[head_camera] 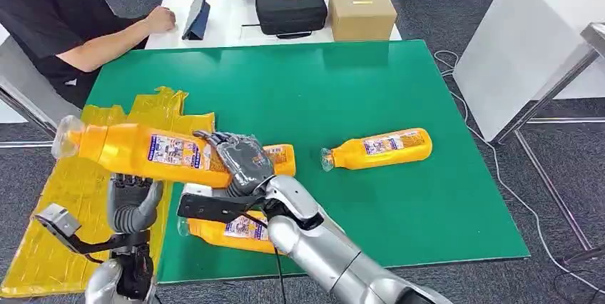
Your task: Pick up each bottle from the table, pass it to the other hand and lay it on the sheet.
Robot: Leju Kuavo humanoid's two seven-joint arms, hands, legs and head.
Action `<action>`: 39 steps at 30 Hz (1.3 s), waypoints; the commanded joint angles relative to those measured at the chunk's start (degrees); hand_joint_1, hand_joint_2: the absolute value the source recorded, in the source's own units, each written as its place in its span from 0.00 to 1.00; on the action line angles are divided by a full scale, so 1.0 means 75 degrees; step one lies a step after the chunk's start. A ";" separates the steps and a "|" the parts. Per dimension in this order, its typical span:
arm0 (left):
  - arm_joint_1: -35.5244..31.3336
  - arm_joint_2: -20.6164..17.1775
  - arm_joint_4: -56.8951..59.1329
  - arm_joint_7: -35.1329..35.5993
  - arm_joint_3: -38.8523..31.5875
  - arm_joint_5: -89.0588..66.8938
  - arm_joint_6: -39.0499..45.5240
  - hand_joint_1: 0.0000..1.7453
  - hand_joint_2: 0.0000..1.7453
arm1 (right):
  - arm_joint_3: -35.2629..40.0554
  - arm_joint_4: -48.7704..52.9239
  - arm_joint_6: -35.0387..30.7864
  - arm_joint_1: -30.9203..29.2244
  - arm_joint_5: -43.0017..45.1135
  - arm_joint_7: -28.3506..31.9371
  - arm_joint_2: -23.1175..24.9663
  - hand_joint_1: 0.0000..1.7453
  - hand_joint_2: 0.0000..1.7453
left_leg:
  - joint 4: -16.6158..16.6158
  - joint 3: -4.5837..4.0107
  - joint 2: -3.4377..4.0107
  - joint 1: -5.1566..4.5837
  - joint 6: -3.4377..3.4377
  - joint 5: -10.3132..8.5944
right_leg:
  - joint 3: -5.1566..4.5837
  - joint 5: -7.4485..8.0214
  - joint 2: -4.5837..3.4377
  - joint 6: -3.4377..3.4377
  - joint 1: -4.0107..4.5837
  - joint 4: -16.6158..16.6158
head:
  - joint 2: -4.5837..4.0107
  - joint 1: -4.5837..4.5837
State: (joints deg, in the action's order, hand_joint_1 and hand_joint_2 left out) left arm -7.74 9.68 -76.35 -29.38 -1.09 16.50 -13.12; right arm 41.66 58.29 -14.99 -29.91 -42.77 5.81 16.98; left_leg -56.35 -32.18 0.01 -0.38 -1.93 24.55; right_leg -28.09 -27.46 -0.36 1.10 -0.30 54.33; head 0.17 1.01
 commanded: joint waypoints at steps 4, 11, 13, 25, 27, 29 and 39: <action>-0.0738 -0.0141 0.0904 0.0201 0.0299 0.0787 -0.0594 0.00 1.00 | 0.0659 -0.2227 0.0195 -0.0374 -0.0473 -0.0091 0.0388 1.00 1.00 | 0.0007 0.0016 -0.0012 0.0006 0.0018 0.0000 | 0.0023 -0.0002 0.0015 -0.0003 0.0006 -0.0011 | 0.0000 -0.0003; -0.0694 -0.0088 0.0714 0.0712 0.0566 0.1643 -0.1210 0.00 1.00 | 0.1058 -0.2354 0.0222 -0.0288 -0.0399 -0.0329 0.0402 1.00 1.00 | -0.0003 0.0002 -0.0014 0.0009 0.0017 0.0003 | 0.0010 -0.0005 0.0018 -0.0002 0.0009 -0.0004 | 0.0000 0.0003; -0.0660 -0.0097 0.0686 0.0755 0.0589 0.1735 -0.1259 0.00 1.00 | 0.1023 -0.2341 0.0251 -0.0294 -0.0407 -0.0331 0.0402 1.00 1.00 | 0.0004 -0.0005 -0.0015 0.0005 0.0009 -0.0002 | 0.0000 -0.0002 0.0018 0.0000 0.0004 -0.0008 | 0.0000 0.0003; -0.0522 0.0058 0.0435 0.0986 0.0609 0.1730 -0.1109 1.00 1.00 | 0.0951 -0.1852 0.0513 -0.0007 -0.0988 -0.0605 0.0375 1.00 1.00 | -0.0002 -0.0005 -0.0029 0.0010 0.0017 0.0002 | 0.0008 -0.0008 0.0033 -0.0002 0.0006 -0.0011 | 0.0000 0.0000; -0.0522 0.0058 0.0435 0.0986 0.0609 0.1730 -0.1109 1.00 1.00 | 0.0951 -0.1852 0.0513 -0.0007 -0.0988 -0.0605 0.0375 1.00 1.00 | -0.0002 -0.0005 -0.0022 0.0010 0.0016 0.0002 | 0.0006 -0.0005 0.0027 -0.0002 0.0007 -0.0011 | 0.0000 -0.0003; -0.0584 0.0081 0.0505 0.0984 0.0570 0.1624 -0.1088 1.00 1.00 | 0.0855 -0.1813 0.0512 0.0015 -0.1073 -0.0643 0.0380 1.00 1.00 | -0.0003 -0.0006 -0.0026 0.0010 0.0019 0.0002 | 0.0006 -0.0007 0.0032 -0.0003 0.0007 -0.0009 | 0.0003 -0.0003; -0.0636 0.0063 0.0393 0.0970 0.0475 0.1439 -0.0986 1.00 1.00 | 0.0726 -0.1514 0.0602 0.0131 -0.1204 -0.0711 0.0332 1.00 1.00 | -0.0003 -0.0009 -0.0025 0.0009 0.0015 -0.0001 | 0.0001 -0.0005 0.0030 -0.0001 0.0005 -0.0008 | 0.0000 -0.0006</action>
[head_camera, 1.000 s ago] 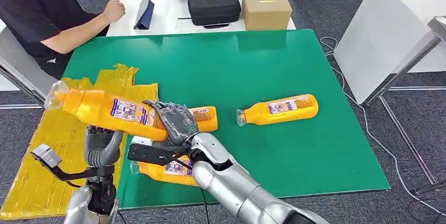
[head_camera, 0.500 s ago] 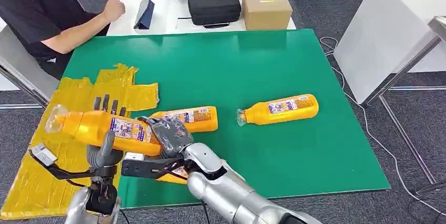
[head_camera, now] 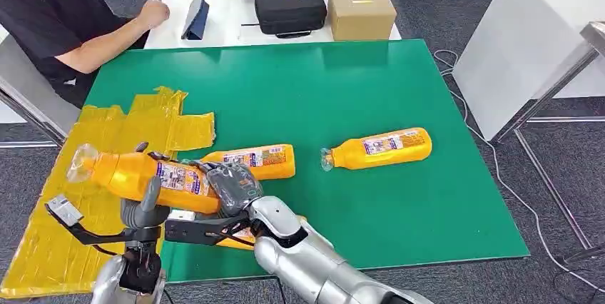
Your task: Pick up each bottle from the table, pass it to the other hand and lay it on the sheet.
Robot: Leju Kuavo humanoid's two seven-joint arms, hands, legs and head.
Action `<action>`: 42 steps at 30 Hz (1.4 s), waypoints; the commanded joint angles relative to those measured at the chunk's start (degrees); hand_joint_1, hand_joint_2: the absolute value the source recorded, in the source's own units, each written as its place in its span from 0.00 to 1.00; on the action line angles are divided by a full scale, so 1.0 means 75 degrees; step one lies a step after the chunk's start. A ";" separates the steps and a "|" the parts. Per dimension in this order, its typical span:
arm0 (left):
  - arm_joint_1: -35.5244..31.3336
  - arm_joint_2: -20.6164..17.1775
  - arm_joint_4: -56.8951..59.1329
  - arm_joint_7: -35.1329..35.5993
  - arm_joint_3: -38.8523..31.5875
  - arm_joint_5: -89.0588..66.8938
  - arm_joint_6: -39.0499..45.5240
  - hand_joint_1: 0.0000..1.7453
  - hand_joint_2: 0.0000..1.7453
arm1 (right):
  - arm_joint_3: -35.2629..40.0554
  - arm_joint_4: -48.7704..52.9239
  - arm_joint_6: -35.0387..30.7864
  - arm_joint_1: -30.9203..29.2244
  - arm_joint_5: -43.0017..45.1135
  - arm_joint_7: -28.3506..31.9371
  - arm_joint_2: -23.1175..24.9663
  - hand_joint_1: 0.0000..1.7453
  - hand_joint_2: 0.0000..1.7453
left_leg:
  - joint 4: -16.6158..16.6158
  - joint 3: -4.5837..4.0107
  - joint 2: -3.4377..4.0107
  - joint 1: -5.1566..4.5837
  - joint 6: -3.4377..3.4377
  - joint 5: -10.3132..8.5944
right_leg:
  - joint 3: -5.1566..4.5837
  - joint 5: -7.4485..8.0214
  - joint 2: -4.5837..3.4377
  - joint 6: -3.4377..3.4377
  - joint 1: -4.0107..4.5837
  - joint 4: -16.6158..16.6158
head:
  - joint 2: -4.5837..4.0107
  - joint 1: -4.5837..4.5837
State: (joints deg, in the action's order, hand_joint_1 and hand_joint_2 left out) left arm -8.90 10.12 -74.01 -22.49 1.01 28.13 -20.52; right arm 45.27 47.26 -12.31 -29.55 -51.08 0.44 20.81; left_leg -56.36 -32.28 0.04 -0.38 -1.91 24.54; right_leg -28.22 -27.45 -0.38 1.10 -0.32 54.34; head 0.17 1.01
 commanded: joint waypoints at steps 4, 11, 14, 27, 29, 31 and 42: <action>-0.0482 0.0004 0.0081 0.0052 0.0196 -0.0111 0.0002 1.00 1.00 | 0.0246 -0.0043 0.0244 0.0083 -0.0097 0.0006 -0.0178 1.00 1.00 | -0.0002 0.0002 -0.0032 0.0009 0.0017 0.0000 | 0.0019 -0.0006 0.0036 -0.0002 0.0008 -0.0008 | 0.0000 0.0000; -0.0389 0.0236 -0.0142 0.0224 -0.0070 -0.0049 0.0005 1.00 1.00 | 0.0028 0.0045 0.0205 0.0061 -0.0213 -0.0210 -0.0175 1.00 1.00 | -0.0009 0.0002 -0.0031 0.0013 0.0020 0.0004 | 0.0021 -0.0009 0.0036 -0.0003 0.0012 -0.0005 | 0.0000 -0.0006; -0.0202 0.0373 -0.0243 0.0270 -0.0214 -0.0182 -0.0064 1.00 1.00 | -0.0269 0.0617 -0.0235 0.0284 -0.0217 -0.0216 -0.0459 0.33 1.00 | -0.0003 0.0002 -0.0026 0.0011 0.0014 0.0002 | 0.0019 -0.0005 0.0029 -0.0001 0.0011 -0.0011 | 0.0000 -0.0003; -0.0086 0.0260 -0.0241 -0.0188 -0.0431 -0.0723 0.0385 1.00 1.00 | -0.1437 0.3762 -0.0359 0.1278 -0.0126 -0.0068 -0.1470 0.00 0.00 | -0.0003 -0.0002 -0.0049 0.0009 0.0010 0.0000 | 0.0023 -0.0007 0.0050 0.0003 0.0008 -0.0015 | 0.0000 0.0000; 0.0224 0.0125 -0.0398 -0.0461 -0.0418 -0.0956 0.0443 1.00 1.00 | -0.1943 0.5035 -0.0292 0.2163 -0.0425 0.0040 -0.1840 0.00 0.00 | -0.0007 -0.0007 -0.0049 0.0009 0.0010 0.0002 | 0.0020 -0.0009 0.0050 0.0004 0.0008 -0.0013 | 0.0000 -0.0003; 0.1051 0.0089 -0.1615 -0.0883 -0.0812 -0.1450 0.1079 1.00 1.00 | -0.2189 0.5394 -0.0492 0.2600 -0.0097 0.0517 -0.2126 0.00 0.00 | 0.0013 0.0025 -0.0057 0.0007 0.0015 0.0008 | 0.0060 -0.0013 0.0059 0.0002 0.0007 -0.0040 | 0.0000 0.0003; 0.1249 0.0006 -0.2372 -0.1267 -0.0991 -0.3051 0.2401 1.00 1.00 | -0.2327 0.5334 -0.0304 0.2471 0.0061 0.0569 -0.2052 0.00 0.00 | 0.0000 -0.0008 -0.0033 -0.0002 0.0008 0.0003 | 0.0002 -0.0002 0.0019 0.0000 0.0004 -0.0008 | 0.0000 0.0000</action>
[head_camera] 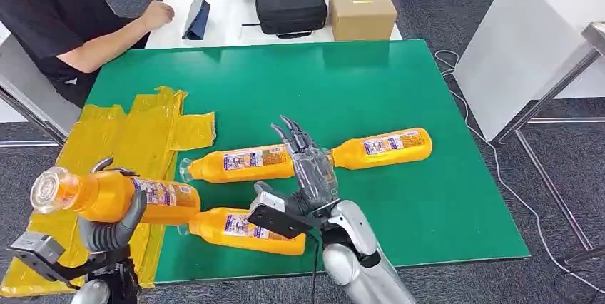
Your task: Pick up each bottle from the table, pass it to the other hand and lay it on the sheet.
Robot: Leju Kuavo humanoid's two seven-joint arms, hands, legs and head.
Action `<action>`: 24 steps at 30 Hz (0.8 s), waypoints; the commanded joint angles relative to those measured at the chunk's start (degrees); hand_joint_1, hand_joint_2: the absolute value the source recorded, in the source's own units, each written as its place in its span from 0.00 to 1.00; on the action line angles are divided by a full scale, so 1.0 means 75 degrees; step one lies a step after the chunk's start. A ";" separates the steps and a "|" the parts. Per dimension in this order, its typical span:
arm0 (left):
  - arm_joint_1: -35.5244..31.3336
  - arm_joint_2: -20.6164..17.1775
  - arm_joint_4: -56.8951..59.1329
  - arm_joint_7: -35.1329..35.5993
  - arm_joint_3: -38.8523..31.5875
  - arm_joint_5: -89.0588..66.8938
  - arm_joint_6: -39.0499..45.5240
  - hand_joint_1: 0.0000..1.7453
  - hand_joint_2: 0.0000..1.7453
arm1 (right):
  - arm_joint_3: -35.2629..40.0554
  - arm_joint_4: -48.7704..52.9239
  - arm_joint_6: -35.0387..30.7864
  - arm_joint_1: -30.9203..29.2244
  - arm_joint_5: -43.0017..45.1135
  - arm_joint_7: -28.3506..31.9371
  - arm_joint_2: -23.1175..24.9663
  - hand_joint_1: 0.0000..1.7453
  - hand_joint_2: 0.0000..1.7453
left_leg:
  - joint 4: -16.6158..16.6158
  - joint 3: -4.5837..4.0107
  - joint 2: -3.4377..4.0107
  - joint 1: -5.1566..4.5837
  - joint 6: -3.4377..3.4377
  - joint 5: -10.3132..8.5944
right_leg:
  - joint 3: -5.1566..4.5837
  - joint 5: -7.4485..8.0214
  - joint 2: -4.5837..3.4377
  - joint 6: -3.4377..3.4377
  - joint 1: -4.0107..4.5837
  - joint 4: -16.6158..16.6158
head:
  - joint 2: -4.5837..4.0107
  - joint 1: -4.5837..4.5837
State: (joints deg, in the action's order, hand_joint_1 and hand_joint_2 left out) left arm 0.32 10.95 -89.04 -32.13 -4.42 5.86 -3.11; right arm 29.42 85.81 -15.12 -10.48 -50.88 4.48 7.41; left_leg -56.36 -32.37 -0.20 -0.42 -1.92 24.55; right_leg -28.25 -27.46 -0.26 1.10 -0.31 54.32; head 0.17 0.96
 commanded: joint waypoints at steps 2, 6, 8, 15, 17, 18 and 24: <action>-0.0031 -0.0272 -0.0522 -0.0260 -0.0191 -0.2233 0.1993 1.00 1.00 | -0.0292 0.0114 0.0215 -0.0261 0.0075 -0.0020 -0.0173 0.00 0.00 | 0.0000 0.0006 -0.0002 0.0003 0.0011 0.0003 | 0.0011 -0.0002 0.0005 0.0000 0.0001 -0.0006 | 0.0000 0.0003; -0.0177 -0.0746 -0.0581 0.0373 0.0021 -0.5291 0.4217 1.00 1.00 | -0.0360 0.0065 0.0552 -0.0697 0.0248 -0.0195 -0.0138 0.00 0.00 | -0.0005 -0.0005 0.0007 0.0002 0.0011 0.0001 | -0.0002 0.0000 -0.0006 -0.0002 -0.0002 0.0006 | 0.0000 0.0006; -0.0312 -0.0991 -0.0117 0.0686 0.0098 -0.6383 0.5034 1.00 1.00 | -0.0377 0.0028 0.0633 -0.0765 0.0307 -0.0230 -0.0166 0.00 0.00 | -0.0003 0.0002 0.0003 0.0003 0.0014 0.0001 | 0.0006 -0.0001 0.0000 -0.0003 -0.0001 0.0003 | 0.0000 0.0006; -0.0949 -0.1087 0.0768 0.0866 0.0083 -0.8196 0.5748 1.00 1.00 | -0.0201 -0.0031 0.0751 -0.0712 0.0427 -0.0213 -0.0264 0.00 0.00 | 0.0005 0.0009 -0.0015 0.0000 0.0010 -0.0007 | 0.0013 -0.0001 0.0022 -0.0001 -0.0006 -0.0004 | 0.0000 0.0003; -0.1197 -0.1044 0.1137 0.0952 -0.0039 -0.9010 0.5748 1.00 1.00 | -0.0140 0.0019 0.0796 -0.0727 0.0454 -0.0248 -0.0292 0.00 0.00 | 0.0004 0.0010 -0.0013 0.0001 0.0011 -0.0006 | 0.0015 0.0000 0.0020 -0.0001 -0.0004 -0.0005 | 0.0003 0.0003; -0.1465 -0.1086 0.1508 0.1016 -0.0042 -0.9527 0.5748 1.00 1.00 | -0.0111 0.0074 0.0848 -0.0712 0.0472 -0.0272 -0.0308 0.00 0.00 | 0.0003 0.0009 -0.0015 0.0001 0.0011 -0.0006 | 0.0015 -0.0001 0.0022 -0.0001 -0.0005 -0.0004 | 0.0003 0.0006; -0.2392 -0.1043 0.2916 0.1150 -0.0220 -1.0935 0.5748 1.00 1.00 | 0.0019 0.0169 0.0975 -0.0693 0.0584 -0.0285 -0.0414 0.00 0.00 | 0.0003 0.0008 -0.0027 -0.0001 0.0004 -0.0016 | 0.0019 0.0000 0.0045 -0.0002 -0.0007 -0.0004 | 0.0000 0.0006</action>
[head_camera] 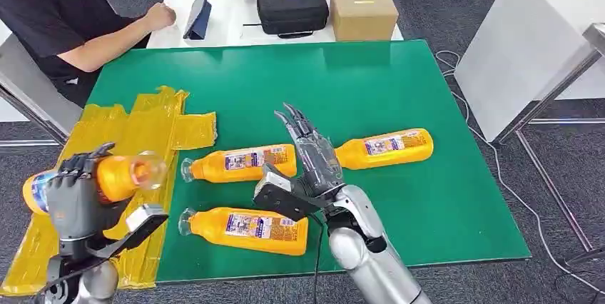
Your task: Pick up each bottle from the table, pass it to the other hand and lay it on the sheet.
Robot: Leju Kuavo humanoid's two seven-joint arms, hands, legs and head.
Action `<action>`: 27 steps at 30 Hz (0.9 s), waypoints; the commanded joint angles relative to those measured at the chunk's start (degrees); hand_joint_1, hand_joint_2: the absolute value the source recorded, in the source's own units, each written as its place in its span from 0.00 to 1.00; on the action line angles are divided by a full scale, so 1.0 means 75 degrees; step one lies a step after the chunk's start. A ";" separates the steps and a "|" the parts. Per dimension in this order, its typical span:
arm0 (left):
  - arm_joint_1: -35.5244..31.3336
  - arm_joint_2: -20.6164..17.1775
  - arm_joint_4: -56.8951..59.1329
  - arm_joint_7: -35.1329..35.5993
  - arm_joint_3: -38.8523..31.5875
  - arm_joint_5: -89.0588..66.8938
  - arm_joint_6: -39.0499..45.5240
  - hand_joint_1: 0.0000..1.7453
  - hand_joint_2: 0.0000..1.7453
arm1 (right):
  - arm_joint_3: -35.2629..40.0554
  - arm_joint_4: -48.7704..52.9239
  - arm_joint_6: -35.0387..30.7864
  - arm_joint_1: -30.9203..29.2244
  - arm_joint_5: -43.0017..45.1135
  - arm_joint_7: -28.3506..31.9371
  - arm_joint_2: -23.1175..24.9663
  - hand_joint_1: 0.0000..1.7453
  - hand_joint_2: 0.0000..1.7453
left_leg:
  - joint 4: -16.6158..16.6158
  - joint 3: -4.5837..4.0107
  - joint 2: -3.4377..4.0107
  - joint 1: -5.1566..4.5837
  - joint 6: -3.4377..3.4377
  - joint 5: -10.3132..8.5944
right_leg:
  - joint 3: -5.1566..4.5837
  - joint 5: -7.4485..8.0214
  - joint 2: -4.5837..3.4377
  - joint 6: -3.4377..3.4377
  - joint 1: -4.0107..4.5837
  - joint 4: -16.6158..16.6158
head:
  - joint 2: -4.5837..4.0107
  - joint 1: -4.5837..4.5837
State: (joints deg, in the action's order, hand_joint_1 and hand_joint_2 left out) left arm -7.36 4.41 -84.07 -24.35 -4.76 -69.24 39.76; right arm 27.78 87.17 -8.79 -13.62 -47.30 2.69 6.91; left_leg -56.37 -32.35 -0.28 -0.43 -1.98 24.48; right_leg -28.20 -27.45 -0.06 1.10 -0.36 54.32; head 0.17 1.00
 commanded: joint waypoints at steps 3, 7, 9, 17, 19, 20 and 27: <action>-0.1686 -0.0094 0.2905 0.0319 -0.0092 -0.1663 0.0032 1.00 1.00 | 0.0293 -0.0088 0.0235 -0.0368 0.0191 -0.0020 -0.0326 0.00 0.00 | 0.0005 0.0007 -0.0007 0.0000 0.0010 -0.0003 | 0.0014 0.0001 0.0010 0.0000 0.0001 -0.0003 | 0.0000 -0.0003; -0.1778 -0.0028 0.3519 0.0611 0.0484 -0.2060 0.0032 1.00 1.00 | 0.0300 -0.0030 0.0418 -0.0431 0.0206 -0.0042 -0.0248 0.00 0.00 | 0.0001 0.0008 -0.0022 0.0002 0.0014 -0.0003 | 0.0018 -0.0003 0.0025 -0.0001 0.0002 -0.0004 | 0.0000 0.0000; -0.1791 -0.0152 0.3912 0.1099 0.0920 -0.2349 0.0032 1.00 1.00 | 0.0338 0.0040 0.0591 -0.0427 0.0211 0.0027 -0.0230 0.00 0.00 | 0.0000 0.0011 -0.0017 0.0005 0.0019 0.0000 | 0.0023 -0.0003 0.0023 -0.0001 0.0005 -0.0007 | 0.0000 -0.0003; -0.2147 -0.0904 0.5189 0.2648 0.2522 -0.2071 0.0032 1.00 1.00 | 0.0356 0.0219 0.1001 -0.0364 0.0143 0.0110 -0.0134 0.00 0.00 | 0.0000 0.0002 -0.0005 0.0002 0.0015 -0.0002 | 0.0008 0.0000 0.0010 -0.0003 0.0003 0.0000 | 0.0000 0.0000; -0.2147 -0.0904 0.5189 0.2648 0.2522 -0.2071 0.0032 1.00 1.00 | 0.0356 0.0219 0.1001 -0.0364 0.0143 0.0110 -0.0134 0.00 0.00 | -0.0003 0.0006 -0.0007 0.0007 0.0020 0.0001 | 0.0014 -0.0003 0.0012 -0.0005 0.0007 -0.0002 | 0.0003 -0.0003; -0.2147 -0.0904 0.5189 0.2648 0.2522 -0.2071 0.0032 1.00 1.00 | 0.0356 0.0219 0.1001 -0.0364 0.0143 0.0110 -0.0134 0.00 0.00 | -0.0003 0.0002 -0.0005 0.0005 0.0016 0.0000 | 0.0007 -0.0002 0.0013 -0.0002 0.0005 -0.0001 | 0.0000 0.0000; -0.2275 -0.0808 0.5776 0.2525 0.2314 -0.2421 0.0032 1.00 1.00 | 0.0305 0.0430 0.1009 -0.0290 0.0081 0.0119 -0.0144 0.00 0.00 | -0.0005 0.0009 0.0001 0.0009 0.0020 0.0006 | 0.0018 -0.0003 0.0005 -0.0002 0.0010 -0.0004 | 0.0000 0.0000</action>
State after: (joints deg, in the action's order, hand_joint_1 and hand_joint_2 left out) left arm -20.32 -0.18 -50.58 -4.90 9.77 -85.85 39.85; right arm 29.22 89.53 -1.77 -14.44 -46.31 3.67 6.93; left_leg -56.38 -32.38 -0.26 -0.43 -1.98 24.47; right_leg -28.21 -27.44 -0.06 1.11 -0.35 54.34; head 0.17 1.01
